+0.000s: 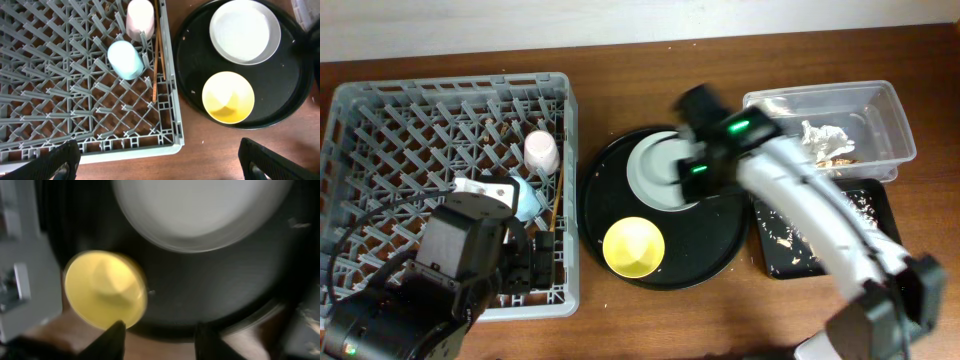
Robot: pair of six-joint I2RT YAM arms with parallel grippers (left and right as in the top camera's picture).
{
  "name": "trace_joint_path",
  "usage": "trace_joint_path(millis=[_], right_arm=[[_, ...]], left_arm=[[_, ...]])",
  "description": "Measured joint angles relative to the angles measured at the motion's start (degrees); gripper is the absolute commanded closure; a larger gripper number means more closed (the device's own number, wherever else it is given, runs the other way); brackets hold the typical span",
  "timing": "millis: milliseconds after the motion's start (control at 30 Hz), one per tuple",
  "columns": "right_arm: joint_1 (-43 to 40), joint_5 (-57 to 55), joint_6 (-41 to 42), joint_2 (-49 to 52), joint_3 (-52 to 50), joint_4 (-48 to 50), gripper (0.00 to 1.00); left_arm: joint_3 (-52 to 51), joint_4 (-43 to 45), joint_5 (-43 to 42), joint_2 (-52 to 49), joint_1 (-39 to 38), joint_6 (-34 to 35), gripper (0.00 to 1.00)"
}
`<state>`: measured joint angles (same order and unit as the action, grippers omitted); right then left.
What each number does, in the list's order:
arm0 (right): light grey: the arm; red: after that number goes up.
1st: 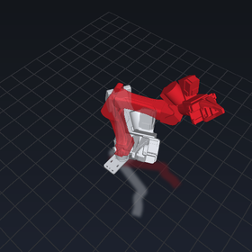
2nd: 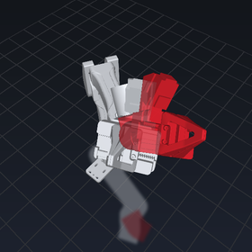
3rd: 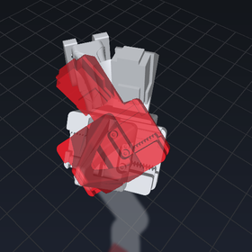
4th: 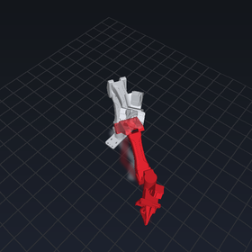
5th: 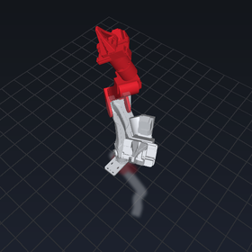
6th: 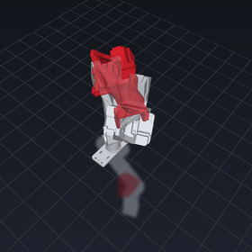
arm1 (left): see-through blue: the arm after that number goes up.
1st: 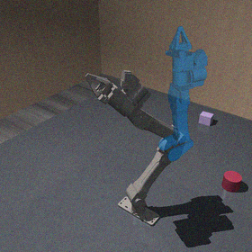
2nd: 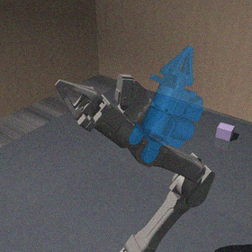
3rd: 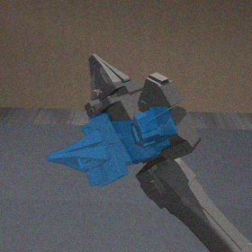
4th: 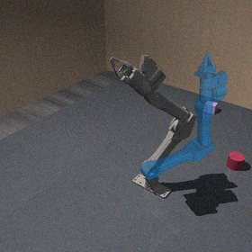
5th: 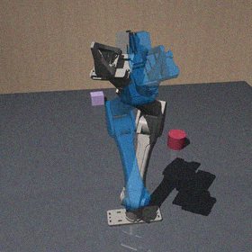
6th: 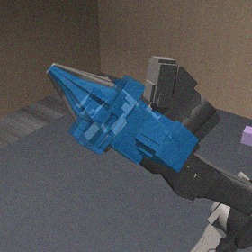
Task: Sort waste into correct bins and load items into the dishwasher rack
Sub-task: 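Set the empty yellow bowl on the round tray with the right gripper, then grasp the yellow bowl with the left gripper and carry it to the rack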
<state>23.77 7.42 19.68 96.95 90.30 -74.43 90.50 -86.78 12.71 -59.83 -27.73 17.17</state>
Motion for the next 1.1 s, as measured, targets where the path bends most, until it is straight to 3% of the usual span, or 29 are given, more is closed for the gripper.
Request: trace_joint_path(millis=[67, 100, 133, 233, 367, 500, 533, 567, 600, 667, 733, 867, 1000, 1100], right_arm=[[-18.67, -2.19, -4.35, -2.84, 0.85, -9.33, 0.51], [-27.45, -4.24, -6.12, -2.84, 0.76, -10.99, 0.40], [-34.58, -5.33, -7.04, -2.84, 0.81, -12.28, 0.01], [-58.47, -7.52, -6.75, -2.82, 0.76, -10.78, 0.01], [-74.31, -7.82, -6.60, -2.84, 0.76, -10.38, 0.01], [-77.37, -7.85, -6.60, -2.84, 0.76, -10.36, 0.01], [-77.37, -7.85, -6.60, -2.84, 0.76, -10.32, 0.01], [-77.37, -7.85, -6.60, -2.84, 0.76, -10.34, 0.02], [-77.37, -7.82, -6.60, -2.84, 0.76, -10.29, 0.01], [-77.37, -7.85, -6.60, -2.84, 0.76, -10.21, 0.01], [-77.37, -7.82, -6.60, -2.84, 0.76, -10.19, 0.01], [-77.37, -7.82, -6.62, -2.84, 0.76, -10.19, 0.01], [-77.37, -7.82, -6.60, -2.84, 0.76, -10.19, 0.01], [-77.37, -7.82, -6.58, -2.84, 0.76, -10.19, 0.01]], left_arm=[[0.00, -0.02, 0.00, 0.00, 0.00, 0.00, 0.01], [0.00, 0.00, 0.00, 0.00, 0.00, 0.00, 0.01], [0.00, -0.02, 0.00, -0.02, 0.00, 0.00, 0.01], [0.00, 0.02, 0.00, 0.00, 0.00, 0.00, 0.01], [0.00, 0.44, 1.16, 0.00, 0.00, 0.00, 0.01], [-0.15, 10.36, 2.32, 0.04, 0.00, -0.02, 0.01], [-0.17, 13.25, 2.29, 0.02, 0.02, 0.00, 0.16], [-0.17, 15.47, -0.42, 0.00, 0.07, 0.00, 0.46], [-0.28, 17.22, -6.25, -0.13, 0.07, -0.02, 0.57], [-3.43, 19.52, -16.15, -2.86, -0.70, 0.48, 0.56], [-11.21, 20.52, -20.09, -14.40, -6.03, 1.31, 0.56], [-12.74, 22.86, -21.14, -35.78, -14.34, 1.53, 0.56], [-12.79, 26.77, -20.63, -46.23, -20.76, 1.57, 0.56], [-12.79, 28.98, -16.31, -48.28, -24.13, 1.75, 0.56]])
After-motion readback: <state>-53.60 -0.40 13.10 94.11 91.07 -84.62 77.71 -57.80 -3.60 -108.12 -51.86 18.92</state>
